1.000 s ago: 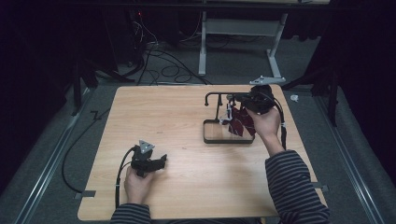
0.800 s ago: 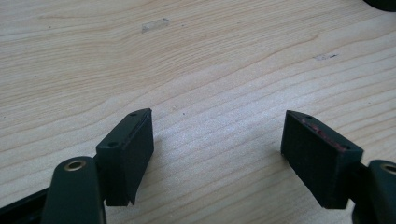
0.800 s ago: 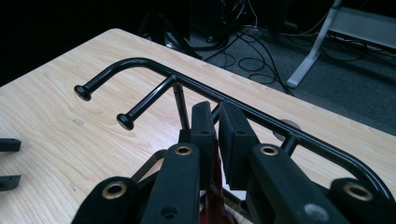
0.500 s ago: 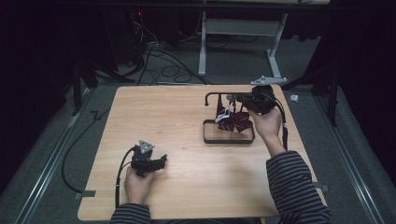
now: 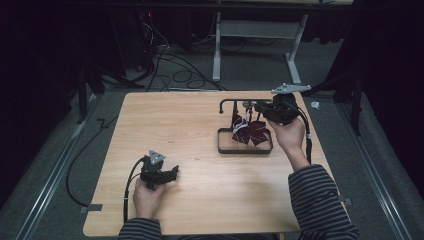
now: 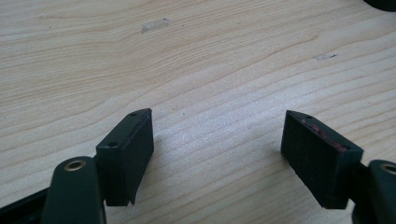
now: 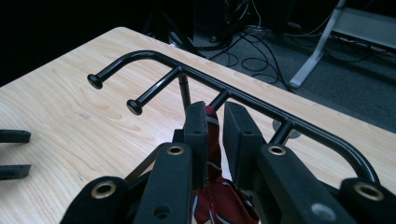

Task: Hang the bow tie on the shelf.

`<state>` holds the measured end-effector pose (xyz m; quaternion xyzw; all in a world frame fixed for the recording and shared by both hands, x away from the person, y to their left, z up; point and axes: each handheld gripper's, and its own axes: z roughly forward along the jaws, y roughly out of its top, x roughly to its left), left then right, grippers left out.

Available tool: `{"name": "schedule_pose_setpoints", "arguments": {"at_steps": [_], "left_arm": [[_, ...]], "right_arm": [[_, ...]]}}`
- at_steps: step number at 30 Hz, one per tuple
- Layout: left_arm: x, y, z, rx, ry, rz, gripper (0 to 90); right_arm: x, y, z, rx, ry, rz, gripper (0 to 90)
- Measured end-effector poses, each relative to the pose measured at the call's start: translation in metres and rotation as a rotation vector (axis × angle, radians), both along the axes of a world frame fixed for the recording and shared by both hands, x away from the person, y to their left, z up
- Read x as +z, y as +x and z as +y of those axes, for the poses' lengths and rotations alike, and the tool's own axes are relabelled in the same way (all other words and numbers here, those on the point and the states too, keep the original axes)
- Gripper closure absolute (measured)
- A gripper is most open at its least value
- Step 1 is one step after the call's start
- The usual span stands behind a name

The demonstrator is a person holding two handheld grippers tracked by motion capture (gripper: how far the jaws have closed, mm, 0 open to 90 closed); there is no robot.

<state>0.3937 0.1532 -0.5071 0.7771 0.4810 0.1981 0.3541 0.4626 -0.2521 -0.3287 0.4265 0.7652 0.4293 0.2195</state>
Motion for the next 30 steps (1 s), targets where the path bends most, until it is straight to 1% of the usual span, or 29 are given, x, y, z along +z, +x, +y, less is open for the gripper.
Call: {"name": "schedule_pose_setpoints", "arguments": {"at_steps": [9, 19, 27, 28, 30], "left_arm": [[0.0, 0.0, 0.0, 0.001, 0.0, -0.002, 26.1], [0.0, 0.0, 0.0, 0.001, 0.0, -0.002, 26.1], [0.0, 0.0, 0.0, 0.0, -0.001, 0.0, 26.1], [0.0, 0.0, 0.0, 0.0, -0.001, 0.0, 26.1], [0.0, 0.0, 0.0, 0.0, -0.001, 0.0, 26.1]], "right_arm": [[0.003, -0.008, -0.004, 0.005, 0.004, -0.008, 80.5], [0.0, -0.017, -0.015, -0.002, 0.021, -0.006, 79.3], [0.0, -0.025, -0.022, -0.004, 0.025, -0.007, 78.7], [-0.001, -0.025, -0.023, -0.004, 0.019, -0.011, 78.6], [-0.002, -0.027, -0.024, -0.006, 0.026, -0.008, 78.5]]}}
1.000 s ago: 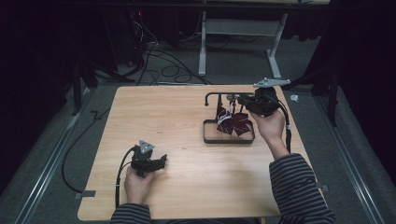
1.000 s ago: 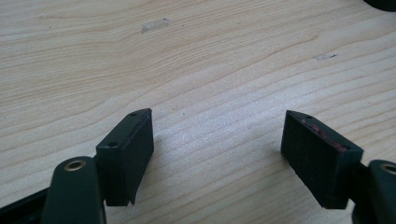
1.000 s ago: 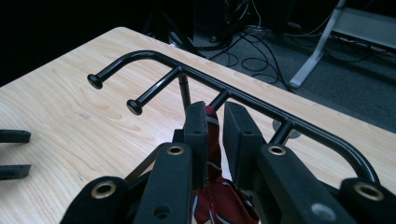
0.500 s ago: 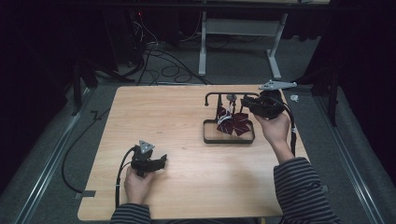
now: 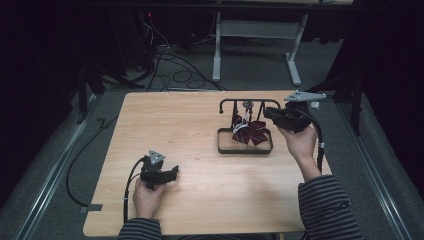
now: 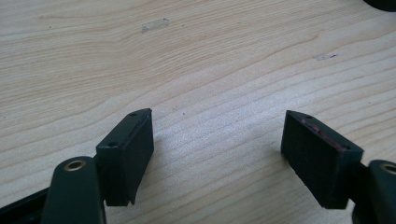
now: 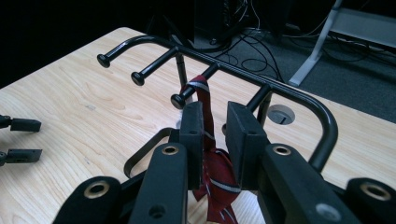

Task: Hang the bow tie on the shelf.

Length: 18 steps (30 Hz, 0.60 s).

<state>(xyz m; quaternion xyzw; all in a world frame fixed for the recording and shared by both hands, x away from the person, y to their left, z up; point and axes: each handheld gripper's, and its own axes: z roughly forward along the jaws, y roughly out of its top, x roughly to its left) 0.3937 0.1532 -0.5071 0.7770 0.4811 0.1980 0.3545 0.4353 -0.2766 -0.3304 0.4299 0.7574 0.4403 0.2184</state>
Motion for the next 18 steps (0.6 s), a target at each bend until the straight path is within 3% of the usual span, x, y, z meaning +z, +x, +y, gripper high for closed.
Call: {"name": "schedule_pose_setpoints", "arguments": {"at_steps": [18], "left_arm": [[0.0, 0.0, 0.0, 0.001, 0.001, -0.002, 26.1]], "right_arm": [[-0.005, -0.017, -0.019, -0.007, 0.008, 0.007, 76.9]]}}
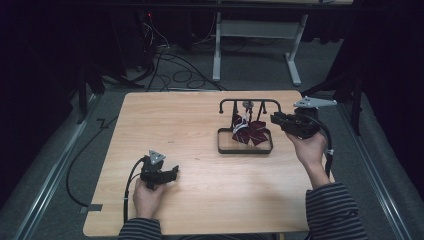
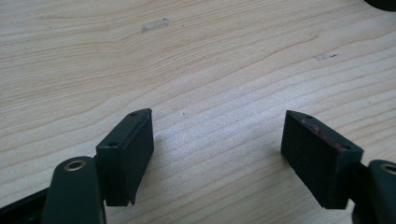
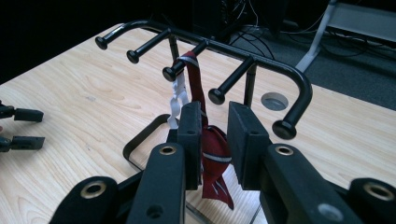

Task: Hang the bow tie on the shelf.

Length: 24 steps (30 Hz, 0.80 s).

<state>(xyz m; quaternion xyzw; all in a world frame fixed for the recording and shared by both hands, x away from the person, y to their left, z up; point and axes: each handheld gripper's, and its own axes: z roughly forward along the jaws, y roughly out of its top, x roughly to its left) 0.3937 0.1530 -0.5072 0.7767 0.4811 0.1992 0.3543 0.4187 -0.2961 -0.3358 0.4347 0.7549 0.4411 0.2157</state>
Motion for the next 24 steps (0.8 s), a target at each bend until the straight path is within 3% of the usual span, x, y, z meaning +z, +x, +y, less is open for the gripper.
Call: {"name": "schedule_pose_setpoints", "arguments": {"at_steps": [13, 24], "left_arm": [[0.0, 0.0, 0.0, 0.0, 0.001, 0.0, 26.1], [0.0, 0.0, 0.0, 0.0, 0.002, 0.0, 26.1]], "right_arm": [[-0.008, -0.014, -0.009, -0.001, 0.015, 0.009, 75.7], [-0.028, -0.033, -0.016, -0.007, 0.043, 0.026, 75.0]]}}
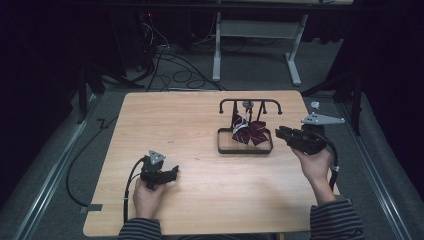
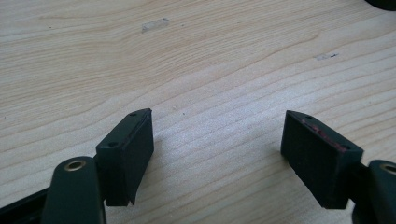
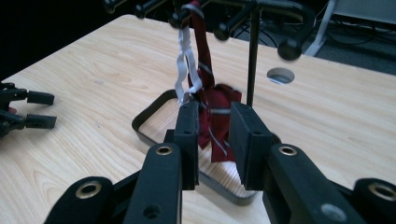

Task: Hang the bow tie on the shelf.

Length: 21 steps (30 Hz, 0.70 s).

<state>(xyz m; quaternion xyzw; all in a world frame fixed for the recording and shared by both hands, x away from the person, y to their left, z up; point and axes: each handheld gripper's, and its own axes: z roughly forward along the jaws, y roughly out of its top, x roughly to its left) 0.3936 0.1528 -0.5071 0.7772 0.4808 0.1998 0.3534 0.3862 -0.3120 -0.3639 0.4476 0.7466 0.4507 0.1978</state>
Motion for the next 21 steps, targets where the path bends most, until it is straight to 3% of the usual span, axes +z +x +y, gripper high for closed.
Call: {"name": "schedule_pose_setpoints", "arguments": {"at_steps": [13, 21], "left_arm": [[0.0, 0.0, 0.0, 0.0, 0.003, -0.001, 26.1], [0.0, 0.0, 0.0, 0.0, 0.003, 0.0, 26.1]], "right_arm": [[-0.038, -0.012, 0.002, 0.002, 0.035, 0.057, 73.5], [-0.064, -0.019, 0.01, -0.008, 0.022, 0.081, 71.5]]}}
